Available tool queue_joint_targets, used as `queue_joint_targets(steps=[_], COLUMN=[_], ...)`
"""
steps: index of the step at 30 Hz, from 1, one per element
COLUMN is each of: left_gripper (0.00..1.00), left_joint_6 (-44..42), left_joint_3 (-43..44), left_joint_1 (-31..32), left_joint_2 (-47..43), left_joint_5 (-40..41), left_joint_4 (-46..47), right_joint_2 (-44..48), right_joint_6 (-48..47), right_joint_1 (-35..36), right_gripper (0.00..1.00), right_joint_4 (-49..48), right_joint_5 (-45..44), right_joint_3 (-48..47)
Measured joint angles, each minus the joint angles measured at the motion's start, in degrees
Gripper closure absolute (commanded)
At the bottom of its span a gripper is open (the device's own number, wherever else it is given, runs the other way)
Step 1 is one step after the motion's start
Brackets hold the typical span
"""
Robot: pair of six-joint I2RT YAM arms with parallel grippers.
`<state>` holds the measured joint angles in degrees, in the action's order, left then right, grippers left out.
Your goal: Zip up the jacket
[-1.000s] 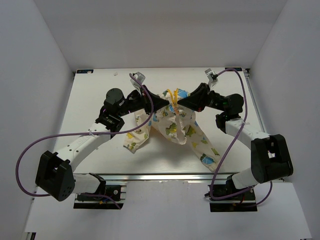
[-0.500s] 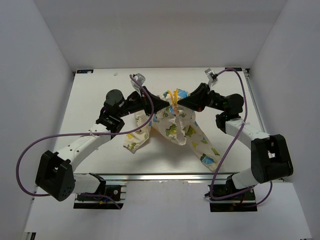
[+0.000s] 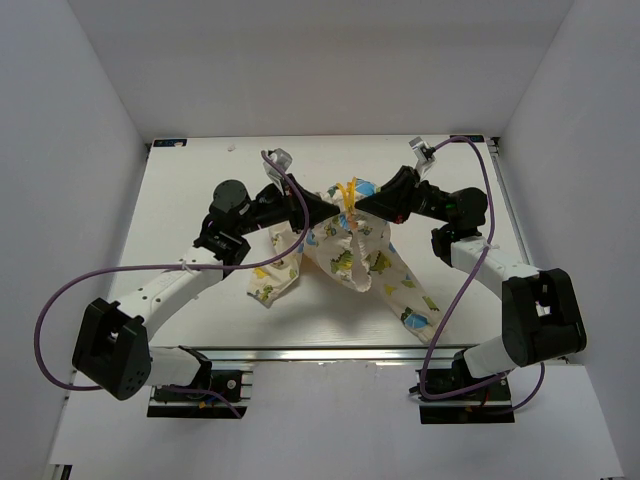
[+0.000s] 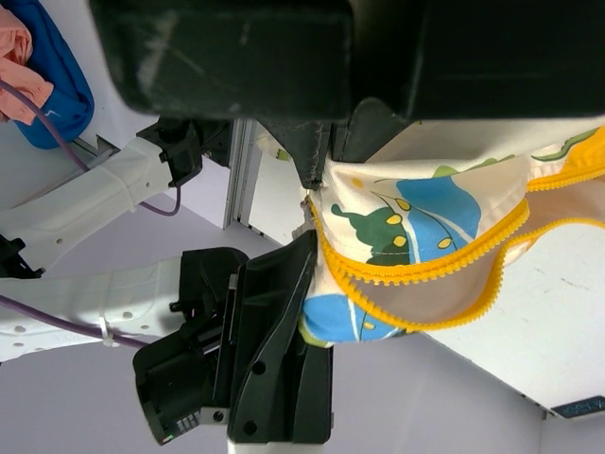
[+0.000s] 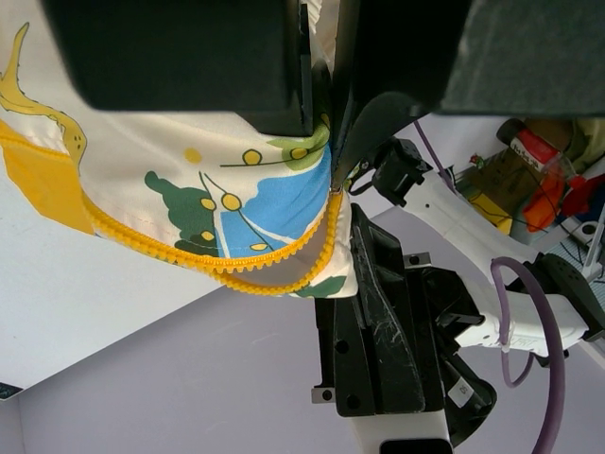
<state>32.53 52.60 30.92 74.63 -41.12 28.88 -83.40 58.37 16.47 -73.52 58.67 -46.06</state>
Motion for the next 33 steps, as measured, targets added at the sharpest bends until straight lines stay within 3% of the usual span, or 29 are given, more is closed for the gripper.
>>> queue_joint_targets(steps=[33], left_gripper=[1.00], left_joint_6=[1.4], left_joint_3=[-1.6], left_joint_1=[0.0], left_joint_2=[-1.0], left_joint_5=[2.4], left_joint_4=[1.0], right_joint_2=[-0.8], right_joint_6=[2.6], right_joint_1=[0.2], right_gripper=[1.00], right_joint_4=[0.0], right_joint_5=[1.0], right_joint_3=[-0.6])
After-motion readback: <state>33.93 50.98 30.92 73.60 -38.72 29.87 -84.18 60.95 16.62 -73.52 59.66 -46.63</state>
